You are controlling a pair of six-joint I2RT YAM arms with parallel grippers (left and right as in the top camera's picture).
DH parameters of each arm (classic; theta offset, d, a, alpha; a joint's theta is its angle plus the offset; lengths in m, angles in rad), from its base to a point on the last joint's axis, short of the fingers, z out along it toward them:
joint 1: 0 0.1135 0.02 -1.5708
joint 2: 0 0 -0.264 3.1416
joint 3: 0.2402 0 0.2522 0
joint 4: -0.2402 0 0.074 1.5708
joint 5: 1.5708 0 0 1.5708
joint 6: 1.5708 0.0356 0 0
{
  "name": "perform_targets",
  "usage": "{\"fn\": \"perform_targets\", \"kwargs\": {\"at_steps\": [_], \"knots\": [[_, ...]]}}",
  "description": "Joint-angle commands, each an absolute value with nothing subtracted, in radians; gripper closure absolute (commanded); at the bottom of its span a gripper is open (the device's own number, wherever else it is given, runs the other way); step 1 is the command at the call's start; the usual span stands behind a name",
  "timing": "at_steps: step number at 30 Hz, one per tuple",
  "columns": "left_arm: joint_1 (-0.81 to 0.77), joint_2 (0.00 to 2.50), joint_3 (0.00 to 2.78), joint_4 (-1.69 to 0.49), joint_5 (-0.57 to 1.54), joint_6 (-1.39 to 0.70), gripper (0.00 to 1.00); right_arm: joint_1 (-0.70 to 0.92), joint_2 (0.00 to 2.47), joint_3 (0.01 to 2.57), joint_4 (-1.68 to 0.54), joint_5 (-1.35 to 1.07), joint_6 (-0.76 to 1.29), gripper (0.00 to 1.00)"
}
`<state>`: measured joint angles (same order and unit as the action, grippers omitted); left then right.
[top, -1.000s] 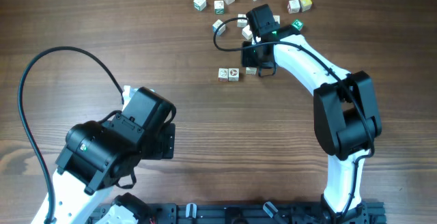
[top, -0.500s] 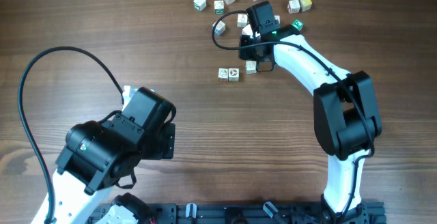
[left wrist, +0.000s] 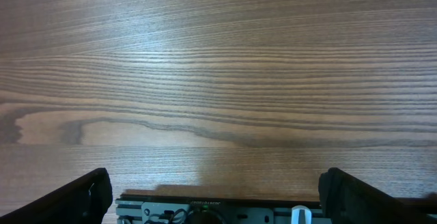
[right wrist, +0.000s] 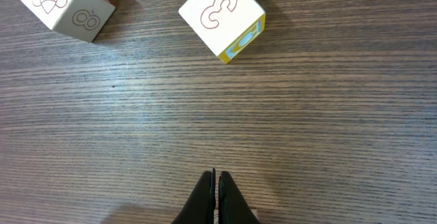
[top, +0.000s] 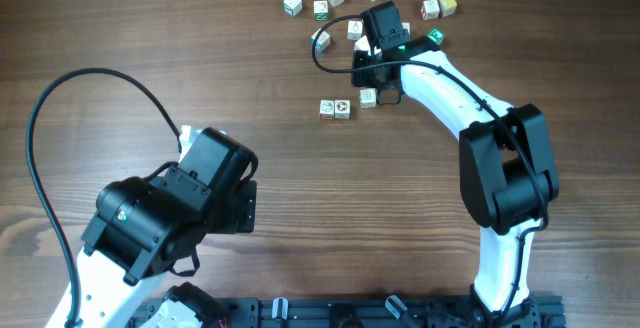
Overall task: Form a horizontal line
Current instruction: 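Lower the number-8 block beside the soccer-ball block's right side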
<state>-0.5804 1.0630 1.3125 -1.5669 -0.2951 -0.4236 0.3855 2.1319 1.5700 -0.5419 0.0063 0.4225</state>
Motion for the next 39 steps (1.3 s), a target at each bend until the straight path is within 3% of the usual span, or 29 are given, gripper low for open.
{"fn": "perform_targets", "kwargs": {"at_steps": [1, 39], "knots": [[-0.577, 1.063, 1.307, -1.565, -0.311, -0.422, 0.0, 0.384, 2.154, 1.562, -0.55, 0.037, 0.428, 0.95], [-0.577, 1.063, 1.307, -1.564, -0.311, -0.422, 0.0, 0.384, 2.154, 1.562, -0.69, -0.073, 0.393, 0.95]]}}
